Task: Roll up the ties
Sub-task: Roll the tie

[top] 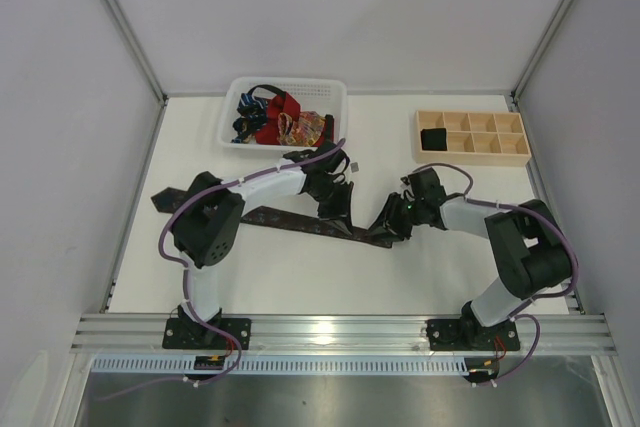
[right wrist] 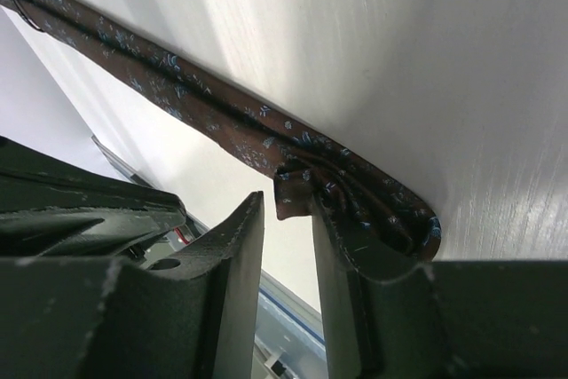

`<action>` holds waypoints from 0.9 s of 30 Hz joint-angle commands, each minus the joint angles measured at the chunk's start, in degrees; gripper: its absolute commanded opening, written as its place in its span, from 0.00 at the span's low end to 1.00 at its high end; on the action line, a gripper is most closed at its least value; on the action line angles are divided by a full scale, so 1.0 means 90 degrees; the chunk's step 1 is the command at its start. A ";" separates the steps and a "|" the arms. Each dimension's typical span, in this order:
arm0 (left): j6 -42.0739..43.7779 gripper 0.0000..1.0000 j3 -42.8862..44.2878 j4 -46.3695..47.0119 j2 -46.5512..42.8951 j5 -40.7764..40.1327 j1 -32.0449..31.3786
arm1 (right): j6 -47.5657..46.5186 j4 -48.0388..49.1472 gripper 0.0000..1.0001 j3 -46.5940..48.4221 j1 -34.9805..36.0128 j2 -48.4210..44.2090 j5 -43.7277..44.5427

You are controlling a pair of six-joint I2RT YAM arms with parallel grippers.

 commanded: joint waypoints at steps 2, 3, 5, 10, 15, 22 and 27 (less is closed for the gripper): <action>-0.0156 0.00 0.0275 0.0099 -0.0041 0.0191 0.0046 | 0.0031 0.0290 0.33 -0.0204 -0.0028 -0.0306 -0.0015; -0.0165 0.00 0.0275 0.0099 -0.0031 0.0211 0.0046 | 0.0040 0.0339 0.32 -0.0253 -0.0028 -0.0316 -0.0044; -0.0185 0.01 0.0275 0.0119 -0.0012 0.0221 0.0046 | 0.0050 0.0378 0.31 -0.0292 -0.0076 -0.0335 -0.0074; -0.0253 0.01 0.0304 0.0158 0.0027 0.0269 0.0046 | 0.0050 0.0534 0.27 -0.0390 -0.0174 -0.0404 -0.0171; -0.0351 0.01 0.0392 0.0216 0.0115 0.0348 0.0046 | -0.0028 0.0573 0.23 -0.0380 -0.0311 -0.0374 -0.0288; -0.0536 0.00 0.0460 0.0353 0.0252 0.0503 0.0026 | -0.0067 0.0681 0.25 -0.0419 -0.0340 -0.0248 -0.0562; -0.0615 0.00 0.0548 0.0412 0.0359 0.0553 0.0017 | -0.0145 0.0681 0.16 -0.0458 -0.0389 -0.0180 -0.0542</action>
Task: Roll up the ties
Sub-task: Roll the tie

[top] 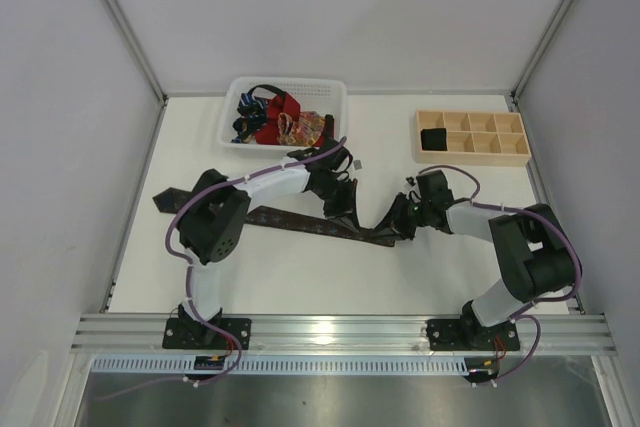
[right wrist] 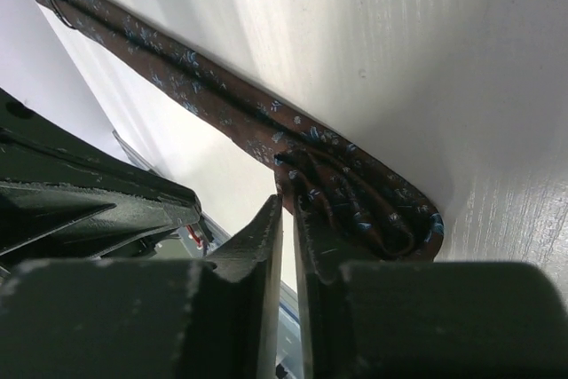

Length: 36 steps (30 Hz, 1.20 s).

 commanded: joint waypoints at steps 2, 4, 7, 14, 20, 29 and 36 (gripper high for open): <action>-0.0153 0.00 0.0453 0.0115 0.0195 0.0191 -0.0032 | -0.0153 0.0154 0.08 -0.0043 -0.0071 0.0156 -0.0132; -0.0163 0.01 0.0551 0.0047 0.0311 0.0191 -0.0081 | -0.0182 0.0144 0.02 -0.0024 -0.0100 0.0244 -0.0132; -0.0260 0.01 0.0649 0.0095 0.0458 0.0210 -0.0110 | -0.0289 0.0066 0.00 0.0035 -0.0130 0.0352 -0.0093; -0.0368 0.01 0.0942 0.0144 0.0858 0.0308 -0.0208 | -0.0426 -0.0032 0.00 0.0172 -0.0159 0.0489 -0.0102; -0.0485 0.00 0.1050 0.0291 0.1084 0.0367 -0.0228 | -0.0368 0.0017 0.00 0.0201 -0.0168 0.0499 -0.0161; -0.0573 0.00 0.1030 0.0486 0.1230 0.0503 -0.0237 | -0.0309 -0.0041 0.00 0.0182 -0.0149 0.0332 -0.0181; -0.0534 0.00 0.0952 0.0447 0.1220 0.0454 -0.0237 | -0.0348 -0.0207 0.00 0.0211 -0.0139 0.0255 -0.0191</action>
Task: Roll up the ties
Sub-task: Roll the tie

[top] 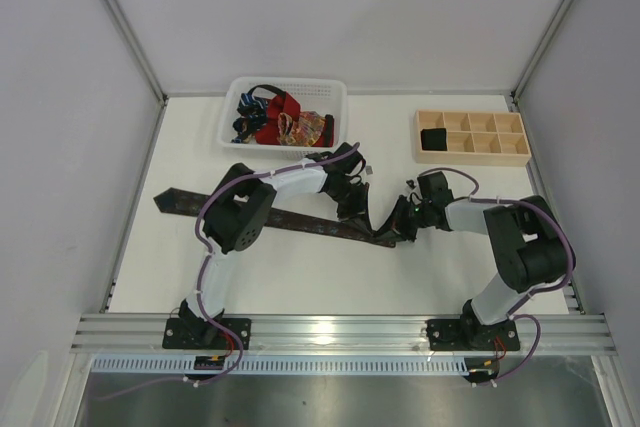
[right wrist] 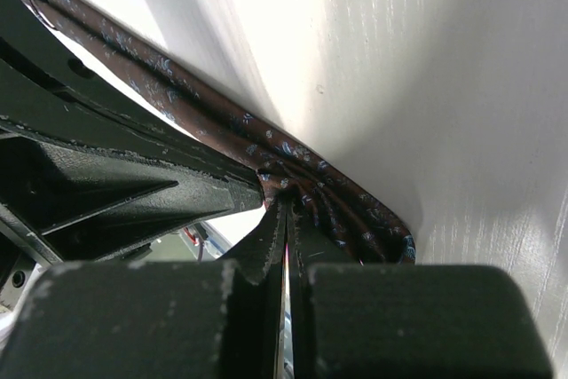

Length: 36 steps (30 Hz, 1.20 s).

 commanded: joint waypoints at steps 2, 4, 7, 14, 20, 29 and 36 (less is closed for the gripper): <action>-0.0109 0.01 0.0105 0.0165 0.0057 0.0175 -0.0033 | -0.0117 -0.0370 0.00 0.0247 -0.0011 -0.0322 0.0077; -0.0109 0.00 0.0066 0.0204 0.0048 0.0185 -0.0043 | -0.0176 -0.0643 0.00 0.0326 -0.0011 -0.0526 0.0106; -0.0021 0.01 0.0046 0.0146 0.0018 0.0136 -0.0024 | -0.0313 -0.0966 0.00 0.0482 -0.0040 -0.0780 0.0184; 0.0018 0.00 0.0085 0.0117 0.0019 0.0146 0.0006 | -0.0342 -0.1201 0.00 0.0463 -0.0225 -0.1064 0.0116; 0.0018 0.00 0.0114 0.0097 -0.0050 0.0136 0.0015 | -0.0518 -0.1163 0.00 0.0317 -0.0372 -0.1025 0.0087; 0.0037 0.01 0.0505 -0.0147 -0.0157 0.0127 0.0025 | -0.0430 -0.0206 0.00 -0.0025 -0.0392 -0.0118 -0.0070; -0.0050 0.01 0.0359 -0.0138 -0.0391 0.0185 -0.0062 | -0.0450 -0.0165 0.00 0.0150 -0.0391 -0.0019 -0.0002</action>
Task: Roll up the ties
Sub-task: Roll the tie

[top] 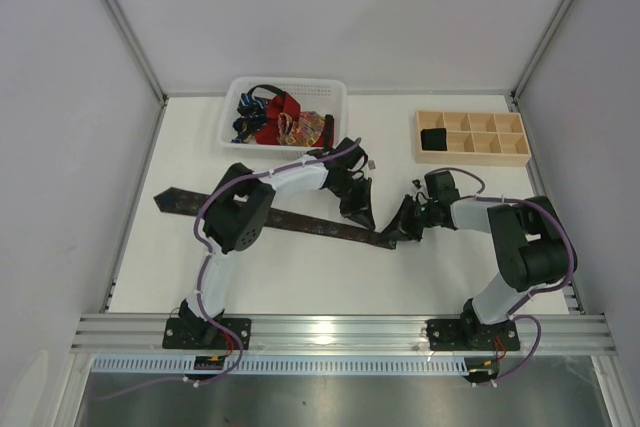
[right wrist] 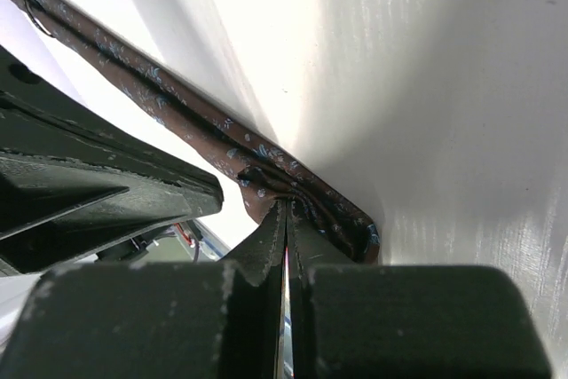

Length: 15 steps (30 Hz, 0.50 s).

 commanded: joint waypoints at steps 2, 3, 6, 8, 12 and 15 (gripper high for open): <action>-0.0174 0.01 -0.0188 0.0208 -0.0411 0.0290 -0.0119 | -0.0076 0.0096 0.00 0.0189 -0.0003 -0.0082 0.0103; -0.0223 0.01 -0.0266 0.0296 -0.0392 0.0329 -0.0157 | -0.0066 0.0048 0.00 0.0228 -0.0003 -0.0112 0.0103; -0.0428 0.01 -0.0511 0.0618 -0.0324 0.0476 -0.0187 | -0.0017 -0.0060 0.00 0.0267 -0.0013 -0.0336 0.0093; -0.0400 0.01 -0.0492 0.0619 -0.0207 0.0437 -0.0177 | -0.0036 -0.0187 0.00 0.0355 -0.0013 -0.0424 0.0093; -0.0380 0.01 -0.0453 0.0619 -0.0089 0.0407 -0.0090 | -0.0202 -0.0704 0.00 0.0482 -0.0061 -0.0756 0.0035; -0.0380 0.01 -0.0433 0.0658 -0.0069 0.0407 -0.0002 | -0.0523 -0.1171 0.08 0.0531 -0.0169 -0.1077 0.0093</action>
